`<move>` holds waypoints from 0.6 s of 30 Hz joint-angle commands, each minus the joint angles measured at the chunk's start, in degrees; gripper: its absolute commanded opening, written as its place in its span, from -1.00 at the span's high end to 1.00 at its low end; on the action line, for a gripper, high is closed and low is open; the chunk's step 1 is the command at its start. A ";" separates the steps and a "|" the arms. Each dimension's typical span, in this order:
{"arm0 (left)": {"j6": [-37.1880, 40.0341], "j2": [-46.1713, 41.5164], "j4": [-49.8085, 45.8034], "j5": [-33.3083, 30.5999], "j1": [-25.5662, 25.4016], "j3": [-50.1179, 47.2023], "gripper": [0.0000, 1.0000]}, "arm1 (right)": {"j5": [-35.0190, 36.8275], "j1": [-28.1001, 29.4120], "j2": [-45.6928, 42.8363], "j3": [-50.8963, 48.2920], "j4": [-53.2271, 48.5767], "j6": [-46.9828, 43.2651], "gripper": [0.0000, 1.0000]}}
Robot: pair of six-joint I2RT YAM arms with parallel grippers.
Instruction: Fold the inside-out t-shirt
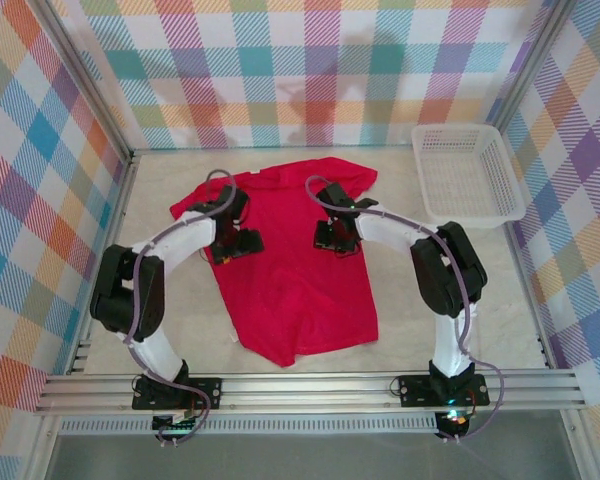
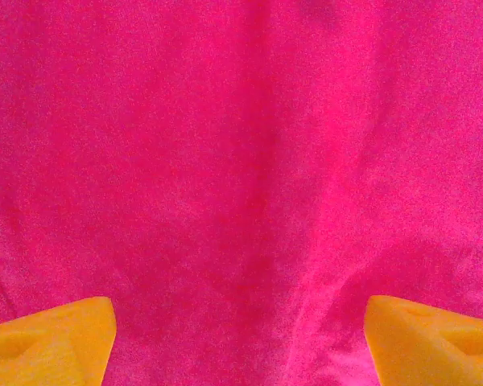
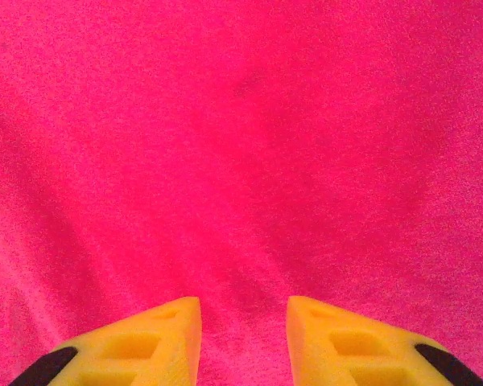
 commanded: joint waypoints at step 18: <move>6.48 21.26 1.41 -8.28 4.32 29.18 -0.56 | -5.43 -12.57 11.50 21.30 -14.13 -7.97 0.33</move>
